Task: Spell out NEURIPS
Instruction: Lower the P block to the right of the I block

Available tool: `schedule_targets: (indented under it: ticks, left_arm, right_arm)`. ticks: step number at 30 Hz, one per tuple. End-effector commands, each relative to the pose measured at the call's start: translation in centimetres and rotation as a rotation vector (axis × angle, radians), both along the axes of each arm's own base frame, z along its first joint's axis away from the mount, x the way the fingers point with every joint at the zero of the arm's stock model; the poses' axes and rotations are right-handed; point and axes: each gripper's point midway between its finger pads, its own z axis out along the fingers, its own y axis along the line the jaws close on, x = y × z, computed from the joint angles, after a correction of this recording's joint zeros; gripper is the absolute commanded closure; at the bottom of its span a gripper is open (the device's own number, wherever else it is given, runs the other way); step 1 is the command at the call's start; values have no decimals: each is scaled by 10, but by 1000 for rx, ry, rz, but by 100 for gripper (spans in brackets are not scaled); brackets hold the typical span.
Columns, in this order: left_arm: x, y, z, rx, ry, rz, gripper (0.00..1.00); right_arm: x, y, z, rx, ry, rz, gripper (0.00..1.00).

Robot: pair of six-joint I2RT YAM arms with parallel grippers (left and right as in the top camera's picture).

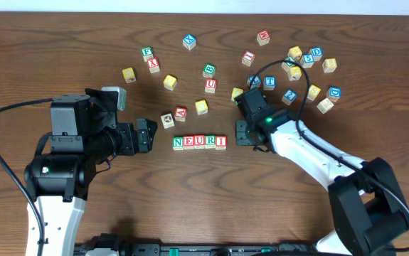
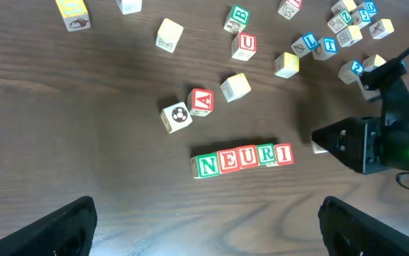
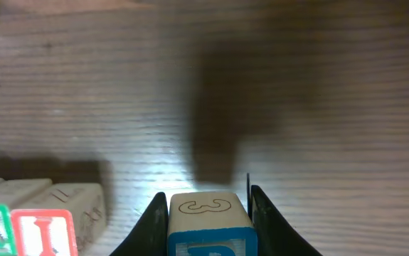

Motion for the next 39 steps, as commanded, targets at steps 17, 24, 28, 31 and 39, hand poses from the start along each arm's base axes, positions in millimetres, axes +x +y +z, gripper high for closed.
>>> schedule_targets:
  ticks: [17, 24, 28, 31, 39]
  left_arm:
    - [1, 0, 8, -1, -26, -7, 2]
    - [1, 0, 8, -1, -26, -7, 2]
    - [1, 0, 8, -1, -26, -7, 2]
    - [1, 0, 8, -1, -26, -7, 2]
    - [1, 0, 8, -1, -26, -7, 2]
  right_arm:
    - [-3, 8, -9, -11, -2, -37, 85]
    - [-7, 14, -9, -11, -2, -18, 85]
    - [-8, 16, -10, -10, -1, -26, 85]
    - [-9, 15, -11, -13, 4, -26, 85]
    - [-17, 14, -20, -19, 21, -35, 85]
